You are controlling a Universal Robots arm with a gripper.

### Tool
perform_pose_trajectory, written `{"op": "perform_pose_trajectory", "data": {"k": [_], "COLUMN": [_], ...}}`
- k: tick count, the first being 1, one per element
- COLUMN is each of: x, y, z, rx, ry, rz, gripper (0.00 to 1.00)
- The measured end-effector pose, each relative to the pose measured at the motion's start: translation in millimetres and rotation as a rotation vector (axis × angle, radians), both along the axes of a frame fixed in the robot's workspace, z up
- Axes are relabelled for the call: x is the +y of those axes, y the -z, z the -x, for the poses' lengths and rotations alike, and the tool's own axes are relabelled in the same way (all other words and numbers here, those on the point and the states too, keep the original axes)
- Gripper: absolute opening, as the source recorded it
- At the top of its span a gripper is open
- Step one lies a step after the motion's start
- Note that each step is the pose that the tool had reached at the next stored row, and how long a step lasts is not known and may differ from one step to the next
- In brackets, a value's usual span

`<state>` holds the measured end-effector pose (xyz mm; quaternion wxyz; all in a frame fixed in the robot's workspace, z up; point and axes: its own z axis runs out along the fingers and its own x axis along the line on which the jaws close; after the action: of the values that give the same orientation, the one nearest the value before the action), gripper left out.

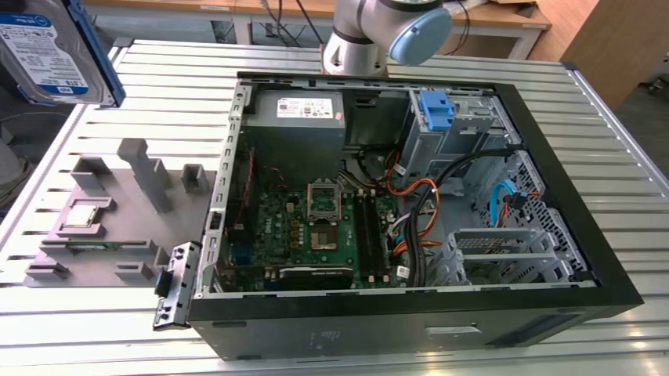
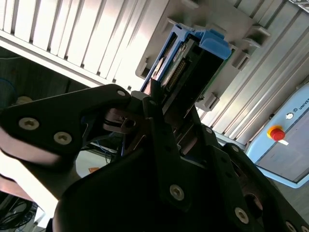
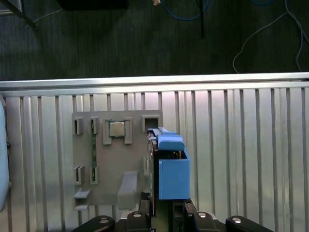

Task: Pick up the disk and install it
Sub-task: 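Pick up the disk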

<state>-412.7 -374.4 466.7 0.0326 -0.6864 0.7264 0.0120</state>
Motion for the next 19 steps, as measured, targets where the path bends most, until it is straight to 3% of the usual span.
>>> {"op": "perform_pose_trajectory", "data": {"k": [19], "x": [0.0], "y": [0.0], "z": [-28.1], "rx": [0.0], "ry": [0.0], "rz": [0.0], "gripper": [0.35]}}
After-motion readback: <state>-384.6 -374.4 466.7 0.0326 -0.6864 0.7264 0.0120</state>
